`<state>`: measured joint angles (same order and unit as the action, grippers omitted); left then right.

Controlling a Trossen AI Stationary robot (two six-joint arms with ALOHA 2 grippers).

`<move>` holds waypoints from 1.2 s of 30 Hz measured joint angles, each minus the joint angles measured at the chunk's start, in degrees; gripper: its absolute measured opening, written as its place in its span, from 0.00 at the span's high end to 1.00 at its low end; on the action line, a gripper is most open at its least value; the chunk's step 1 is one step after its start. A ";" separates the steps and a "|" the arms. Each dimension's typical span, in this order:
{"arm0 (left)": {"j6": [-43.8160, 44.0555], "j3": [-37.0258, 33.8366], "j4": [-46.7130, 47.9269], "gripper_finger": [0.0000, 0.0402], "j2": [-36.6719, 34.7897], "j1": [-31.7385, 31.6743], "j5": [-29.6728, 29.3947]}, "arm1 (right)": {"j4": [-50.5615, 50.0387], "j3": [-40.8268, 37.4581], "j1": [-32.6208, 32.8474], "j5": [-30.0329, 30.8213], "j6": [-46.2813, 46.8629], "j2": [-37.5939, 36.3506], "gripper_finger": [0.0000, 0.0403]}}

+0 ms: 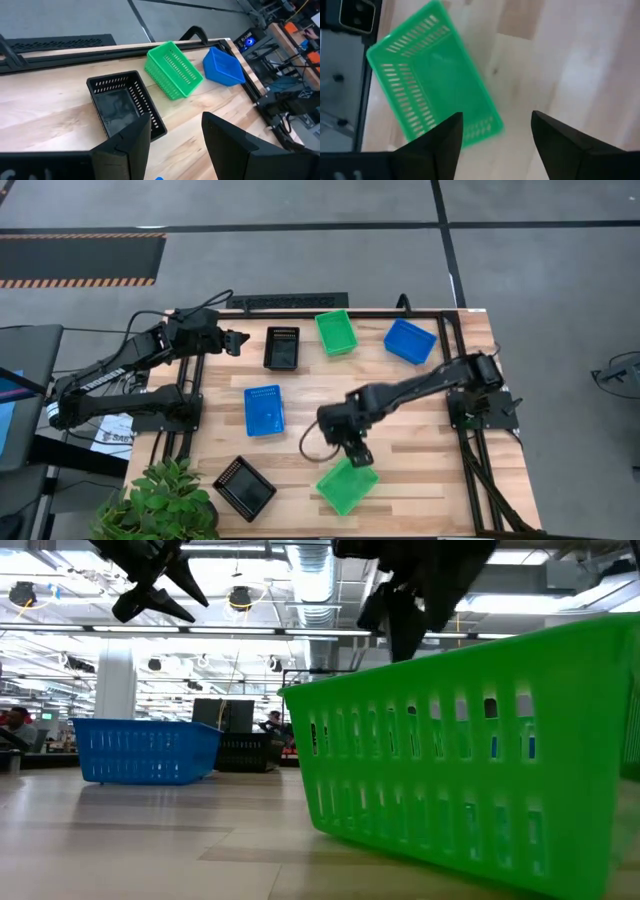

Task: Stack baskets by color
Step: Stack the green bin on the stacked green bin

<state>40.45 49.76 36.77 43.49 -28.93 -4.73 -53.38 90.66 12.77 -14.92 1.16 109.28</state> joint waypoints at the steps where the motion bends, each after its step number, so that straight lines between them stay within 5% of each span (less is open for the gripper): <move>1: -0.22 -0.02 0.00 0.59 0.02 0.00 -0.02 | 0.65 0.02 0.73 0.00 -0.56 0.93 0.36; 16: -2.03 -0.02 -0.24 0.59 0.02 0.00 -1.90 | 4.19 0.01 3.33 1.57 -2.95 11.86 0.39; 20: -1.88 -0.02 -0.22 0.59 0.00 0.00 -2.12 | 4.95 0.01 3.73 4.54 -3.18 11.92 0.53; 26: -1.80 -0.02 -0.20 0.59 0.02 0.00 -2.12 | 5.52 0.01 3.63 5.98 -2.71 11.90 0.93; 36: -0.31 -0.02 -0.20 0.59 0.00 0.00 -1.96 | 1.98 -0.01 -3.40 2.89 3.33 3.10 0.99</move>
<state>40.14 49.74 36.57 43.48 -28.93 -6.69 -51.40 90.65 9.36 -12.03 4.49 112.38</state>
